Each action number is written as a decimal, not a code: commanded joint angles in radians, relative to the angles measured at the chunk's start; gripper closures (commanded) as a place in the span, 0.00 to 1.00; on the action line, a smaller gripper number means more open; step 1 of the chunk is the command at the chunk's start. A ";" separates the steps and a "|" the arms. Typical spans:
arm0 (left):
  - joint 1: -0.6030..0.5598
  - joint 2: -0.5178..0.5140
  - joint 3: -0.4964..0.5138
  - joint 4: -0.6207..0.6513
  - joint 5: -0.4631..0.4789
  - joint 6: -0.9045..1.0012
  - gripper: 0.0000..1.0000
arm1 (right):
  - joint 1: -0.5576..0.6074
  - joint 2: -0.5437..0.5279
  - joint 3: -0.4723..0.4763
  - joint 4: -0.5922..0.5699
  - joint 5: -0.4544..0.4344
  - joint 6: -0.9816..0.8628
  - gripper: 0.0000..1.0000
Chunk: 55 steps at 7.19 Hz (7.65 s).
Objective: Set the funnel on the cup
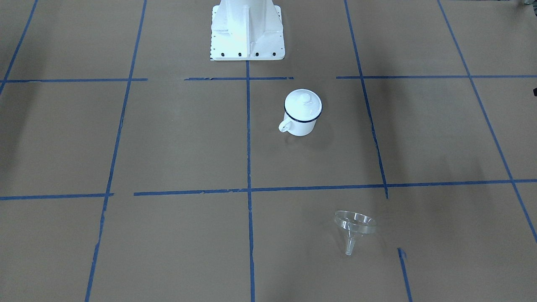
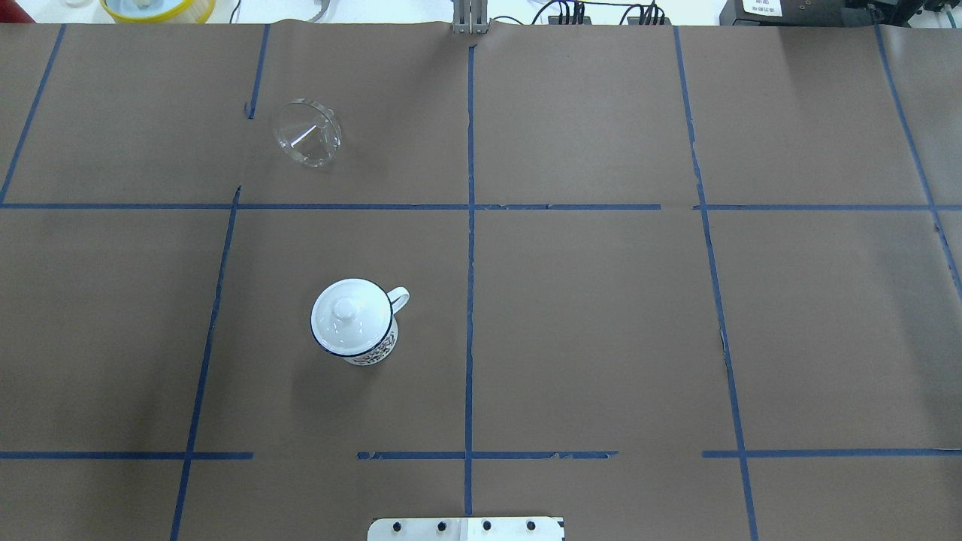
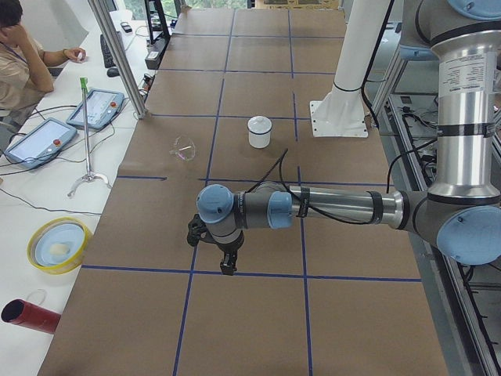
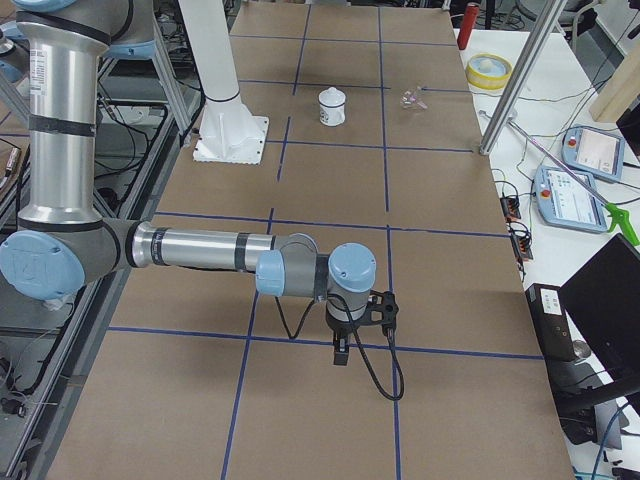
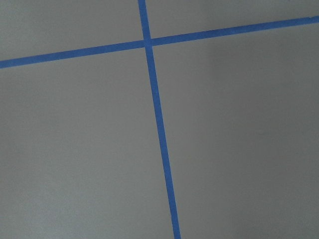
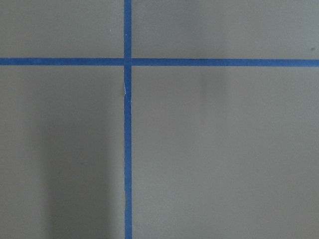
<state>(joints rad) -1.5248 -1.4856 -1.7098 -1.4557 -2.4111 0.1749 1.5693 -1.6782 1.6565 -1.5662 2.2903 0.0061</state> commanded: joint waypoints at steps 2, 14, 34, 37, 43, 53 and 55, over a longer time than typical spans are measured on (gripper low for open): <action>-0.002 -0.002 -0.014 -0.002 0.000 0.000 0.00 | 0.000 0.000 0.000 0.000 0.000 0.000 0.00; 0.462 -0.473 -0.262 -0.250 0.100 -0.935 0.00 | 0.000 0.000 0.000 0.000 0.000 0.000 0.00; 0.989 -0.622 -0.251 0.023 0.572 -1.491 0.15 | 0.000 0.000 0.000 0.000 0.000 0.000 0.00; 0.991 -0.622 -0.252 0.023 0.569 -1.488 0.30 | 0.000 0.000 0.000 0.000 0.000 0.000 0.00; 1.012 -0.616 -0.258 0.025 0.563 -1.493 0.49 | 0.000 0.000 0.000 0.000 0.000 0.000 0.00; 0.701 -0.289 -0.484 0.046 0.419 -0.819 1.00 | 0.000 0.000 -0.001 0.000 0.000 0.000 0.00; 0.725 -0.294 -0.299 -0.209 0.420 -0.955 1.00 | 0.000 0.000 0.000 0.000 0.000 0.000 0.00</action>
<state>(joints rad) -0.8119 -1.7847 -2.1134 -1.5040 -1.9901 -0.7135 1.5693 -1.6781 1.6561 -1.5662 2.2902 0.0061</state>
